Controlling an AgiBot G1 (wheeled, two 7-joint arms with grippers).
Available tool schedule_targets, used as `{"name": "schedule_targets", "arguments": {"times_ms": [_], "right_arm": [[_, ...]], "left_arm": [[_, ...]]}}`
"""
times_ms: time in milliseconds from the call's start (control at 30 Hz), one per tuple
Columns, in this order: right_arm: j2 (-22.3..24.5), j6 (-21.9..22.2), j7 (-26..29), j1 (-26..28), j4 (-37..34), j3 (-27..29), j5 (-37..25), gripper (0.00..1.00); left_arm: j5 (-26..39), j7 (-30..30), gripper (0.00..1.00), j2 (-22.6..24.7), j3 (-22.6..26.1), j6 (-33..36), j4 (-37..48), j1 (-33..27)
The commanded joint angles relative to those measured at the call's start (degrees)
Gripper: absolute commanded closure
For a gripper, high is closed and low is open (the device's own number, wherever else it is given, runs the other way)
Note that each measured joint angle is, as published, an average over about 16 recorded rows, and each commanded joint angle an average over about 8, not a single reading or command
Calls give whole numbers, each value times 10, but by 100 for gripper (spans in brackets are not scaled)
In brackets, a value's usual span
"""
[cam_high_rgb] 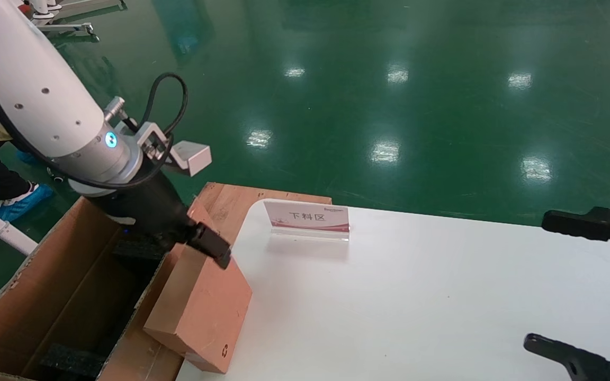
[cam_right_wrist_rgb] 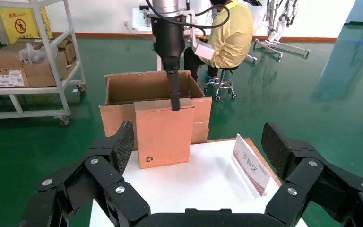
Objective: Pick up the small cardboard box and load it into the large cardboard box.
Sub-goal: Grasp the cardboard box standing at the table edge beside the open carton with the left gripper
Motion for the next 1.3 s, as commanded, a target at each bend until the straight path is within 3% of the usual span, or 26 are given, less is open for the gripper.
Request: {"name": "schedule_targets", "arguments": {"times_ms": [33, 233, 433, 1300], "right_arm": [[0, 0, 0, 0, 0, 0, 0, 0], [0, 0, 0, 0, 0, 0, 0, 0], [0, 0, 0, 0, 0, -1, 0, 0], [1, 1, -1, 0, 0, -1, 1, 0]], "left_arm": [[-11, -14, 0, 4, 33, -1, 0, -15], [-37, -31, 0, 11, 98, -9, 0, -39], [-52, -31, 0, 6, 132, -23, 0, -45], [-42, 41, 0, -50, 146, -104, 0, -14]]}}
